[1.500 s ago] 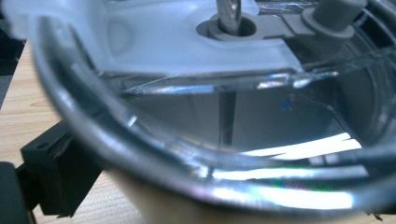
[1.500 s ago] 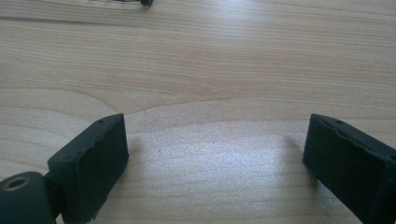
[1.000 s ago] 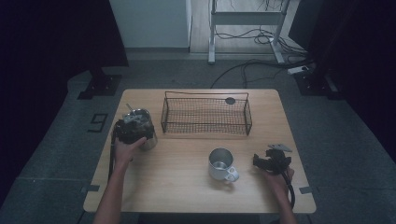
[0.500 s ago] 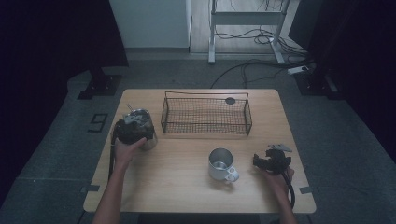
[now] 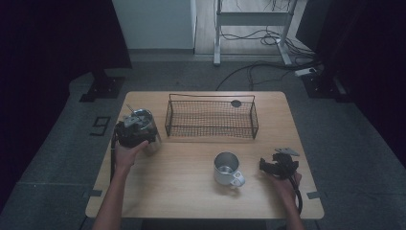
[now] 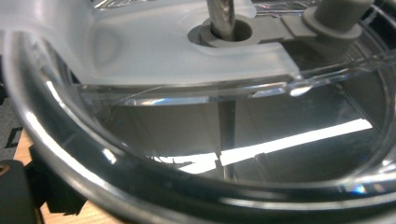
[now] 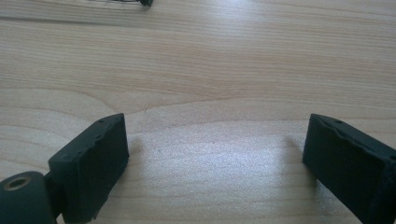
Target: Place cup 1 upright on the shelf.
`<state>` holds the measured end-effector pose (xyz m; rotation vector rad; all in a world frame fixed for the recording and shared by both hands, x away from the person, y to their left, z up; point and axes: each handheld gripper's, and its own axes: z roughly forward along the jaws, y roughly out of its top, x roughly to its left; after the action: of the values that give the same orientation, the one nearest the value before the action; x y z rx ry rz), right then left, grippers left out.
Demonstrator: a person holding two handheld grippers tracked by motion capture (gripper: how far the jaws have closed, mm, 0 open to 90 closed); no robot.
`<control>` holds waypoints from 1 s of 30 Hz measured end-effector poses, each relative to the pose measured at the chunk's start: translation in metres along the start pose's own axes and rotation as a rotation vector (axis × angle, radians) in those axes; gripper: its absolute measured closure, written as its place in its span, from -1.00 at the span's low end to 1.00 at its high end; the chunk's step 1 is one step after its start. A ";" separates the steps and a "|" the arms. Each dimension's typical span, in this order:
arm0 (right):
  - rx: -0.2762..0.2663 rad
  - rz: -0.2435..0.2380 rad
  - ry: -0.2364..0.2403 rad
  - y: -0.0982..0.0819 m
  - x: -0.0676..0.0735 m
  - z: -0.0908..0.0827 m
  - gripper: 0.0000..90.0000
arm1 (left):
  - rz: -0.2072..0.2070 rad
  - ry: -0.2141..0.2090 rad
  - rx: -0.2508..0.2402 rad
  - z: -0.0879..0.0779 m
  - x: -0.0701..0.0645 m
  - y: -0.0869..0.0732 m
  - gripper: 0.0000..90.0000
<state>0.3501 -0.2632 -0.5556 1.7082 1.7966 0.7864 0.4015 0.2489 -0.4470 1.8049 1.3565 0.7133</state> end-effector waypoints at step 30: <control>-0.003 0.002 -0.003 0.000 0.000 0.000 -0.83 | 0.016 -0.004 -0.054 -0.024 -0.009 0.028 -0.91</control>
<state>0.3499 -0.2634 -0.5555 1.7084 1.7919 0.7863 0.3946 0.2420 -0.4106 1.7761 1.3094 0.7474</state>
